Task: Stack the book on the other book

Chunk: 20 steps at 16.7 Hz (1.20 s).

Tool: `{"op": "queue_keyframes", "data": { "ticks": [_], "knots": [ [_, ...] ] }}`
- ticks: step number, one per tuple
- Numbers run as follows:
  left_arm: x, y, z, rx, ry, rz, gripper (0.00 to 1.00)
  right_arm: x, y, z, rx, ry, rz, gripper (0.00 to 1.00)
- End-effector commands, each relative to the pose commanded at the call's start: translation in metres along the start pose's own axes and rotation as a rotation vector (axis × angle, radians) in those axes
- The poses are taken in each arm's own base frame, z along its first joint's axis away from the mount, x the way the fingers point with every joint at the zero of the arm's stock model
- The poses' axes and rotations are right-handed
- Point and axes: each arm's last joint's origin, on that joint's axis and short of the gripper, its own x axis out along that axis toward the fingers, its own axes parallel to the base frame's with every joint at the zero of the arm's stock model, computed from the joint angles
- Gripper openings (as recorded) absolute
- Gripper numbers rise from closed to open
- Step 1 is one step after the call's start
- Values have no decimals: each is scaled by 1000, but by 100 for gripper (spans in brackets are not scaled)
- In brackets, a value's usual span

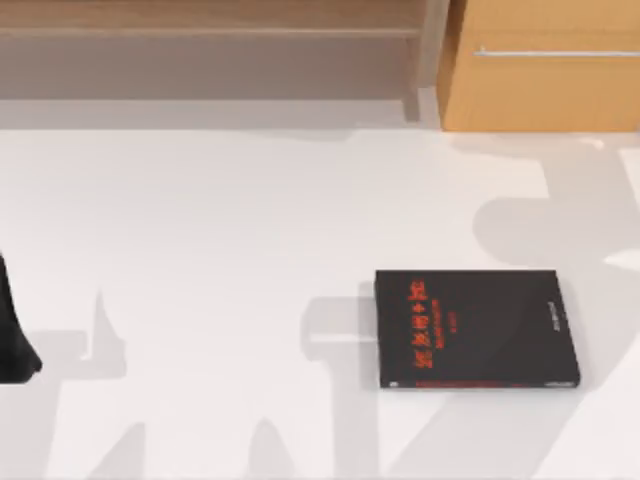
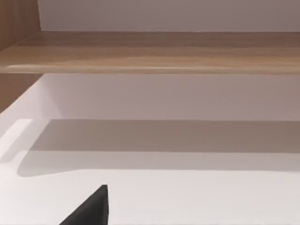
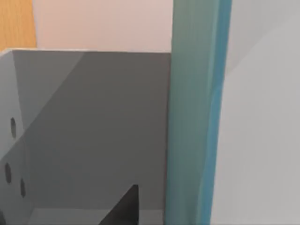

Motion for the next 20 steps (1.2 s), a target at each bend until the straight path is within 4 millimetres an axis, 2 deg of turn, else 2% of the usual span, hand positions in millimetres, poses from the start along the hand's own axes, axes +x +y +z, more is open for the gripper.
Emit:
{"op": "queue_keyframes", "data": {
  "ticks": [8,16,20],
  "knots": [
    [0,0,0,0,0,0,100,0,0,0,0,0,0,2],
    [0,0,0,0,0,0,100,0,0,0,0,0,0,0],
    [0,0,0,0,0,0,100,-6,-1,6,1,-2,-3,0]
  ]
}}
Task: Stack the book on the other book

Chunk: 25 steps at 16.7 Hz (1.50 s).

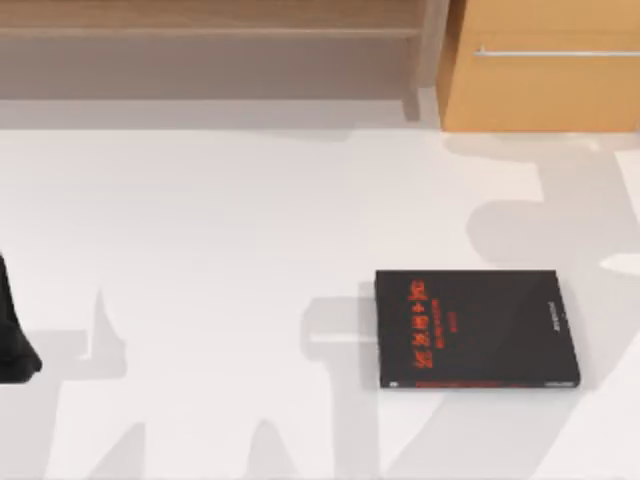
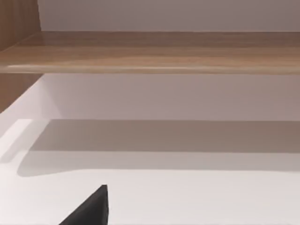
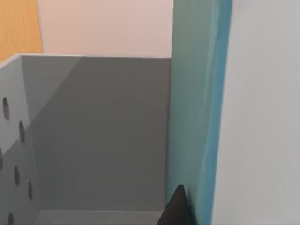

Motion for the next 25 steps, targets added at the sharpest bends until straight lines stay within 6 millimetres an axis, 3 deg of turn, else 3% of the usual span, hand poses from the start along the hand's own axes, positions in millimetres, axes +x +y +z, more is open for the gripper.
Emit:
{"op": "queue_keyframes", "data": {
  "ticks": [8,10,12,15,19,22,25],
  "knots": [
    [0,0,0,0,0,0,100,-5,2,6,10,-1,-1,0],
    [0,0,0,0,0,0,100,-13,4,21,50,-19,-30,0],
    [0,0,0,0,0,0,100,-26,17,54,124,-81,-62,0],
    [0,0,0,0,0,0,100,-55,53,118,312,-229,-77,0],
    [0,0,0,0,0,0,100,-112,121,190,737,-422,10,0],
    [0,0,0,0,0,0,100,-153,171,210,1137,-464,124,0],
    [0,0,0,0,0,0,100,-181,217,198,1521,-378,196,0]
  ]
}}
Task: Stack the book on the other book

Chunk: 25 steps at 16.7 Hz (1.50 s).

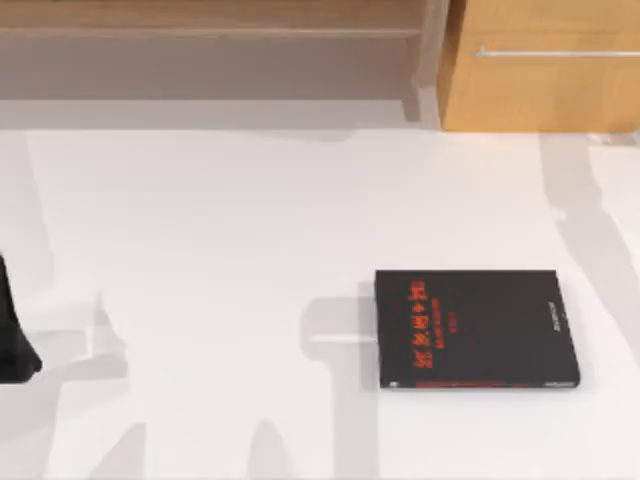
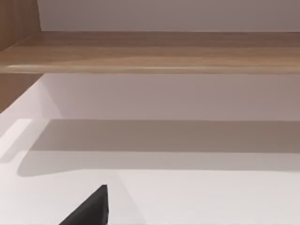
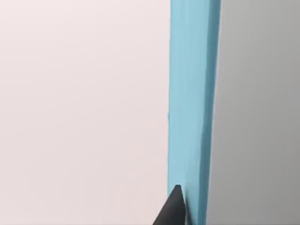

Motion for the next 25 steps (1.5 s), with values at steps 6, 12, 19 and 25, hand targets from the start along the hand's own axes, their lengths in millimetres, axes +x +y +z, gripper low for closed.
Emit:
{"op": "queue_keyframes", "data": {
  "ticks": [6,12,19,25],
  "knots": [
    [0,0,0,0,0,0,100,-77,-86,-91,367,82,-383,0],
    [0,0,0,0,0,0,100,-186,-196,-139,228,110,-749,0],
    [0,0,0,0,0,0,100,-254,-253,-129,0,115,-891,0],
    [0,0,0,0,0,0,100,-252,-254,-129,4,113,-890,0]
  ]
}}
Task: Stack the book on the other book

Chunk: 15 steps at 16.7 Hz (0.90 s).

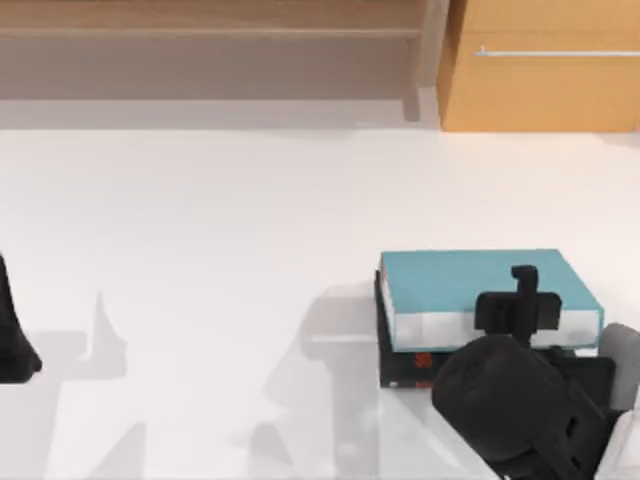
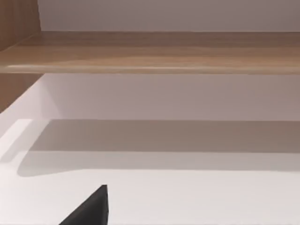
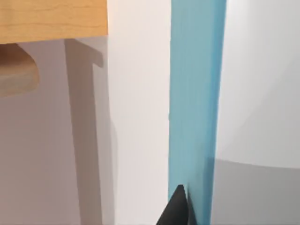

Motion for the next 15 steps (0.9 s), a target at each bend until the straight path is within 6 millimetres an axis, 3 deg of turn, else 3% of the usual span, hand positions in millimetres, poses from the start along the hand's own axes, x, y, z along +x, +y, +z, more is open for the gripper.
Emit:
{"op": "queue_keyframes", "data": {
  "ticks": [6,15],
  "knots": [
    [0,0,0,0,0,0,100,3,-1,0,-5,0,-1,0],
    [0,0,0,0,0,0,100,3,-1,0,-5,0,-1,68]
  ]
}}
